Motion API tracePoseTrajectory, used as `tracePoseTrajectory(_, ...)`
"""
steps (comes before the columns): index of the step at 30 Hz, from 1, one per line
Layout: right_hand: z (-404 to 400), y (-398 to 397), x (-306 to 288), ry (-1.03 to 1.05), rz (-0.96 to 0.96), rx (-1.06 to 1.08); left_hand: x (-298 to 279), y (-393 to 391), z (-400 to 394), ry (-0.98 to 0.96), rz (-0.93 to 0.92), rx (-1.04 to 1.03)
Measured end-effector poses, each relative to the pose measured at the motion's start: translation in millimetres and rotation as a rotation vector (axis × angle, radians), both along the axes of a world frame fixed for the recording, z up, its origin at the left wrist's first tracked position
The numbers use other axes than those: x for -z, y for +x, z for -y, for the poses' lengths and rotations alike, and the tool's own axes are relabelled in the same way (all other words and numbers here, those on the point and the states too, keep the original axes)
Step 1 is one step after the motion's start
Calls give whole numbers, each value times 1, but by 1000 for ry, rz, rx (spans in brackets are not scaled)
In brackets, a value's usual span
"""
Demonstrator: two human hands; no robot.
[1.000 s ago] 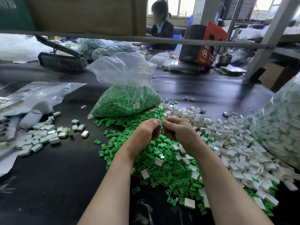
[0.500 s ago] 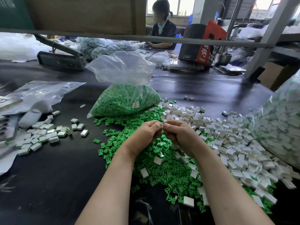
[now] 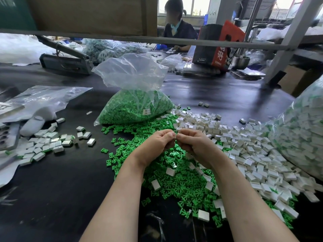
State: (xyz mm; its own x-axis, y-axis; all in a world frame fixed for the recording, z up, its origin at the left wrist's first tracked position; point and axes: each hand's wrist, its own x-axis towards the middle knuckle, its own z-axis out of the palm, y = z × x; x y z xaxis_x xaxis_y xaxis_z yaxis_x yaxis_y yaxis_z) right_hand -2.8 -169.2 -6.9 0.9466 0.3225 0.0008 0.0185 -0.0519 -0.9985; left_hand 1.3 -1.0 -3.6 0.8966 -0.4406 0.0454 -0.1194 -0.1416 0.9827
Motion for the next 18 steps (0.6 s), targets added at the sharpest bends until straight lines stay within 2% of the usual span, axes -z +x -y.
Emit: tracePoseTrajectory(18, 3, -6, -4, -33, -2, -40, -1, 0, 0, 37, -5, 43)
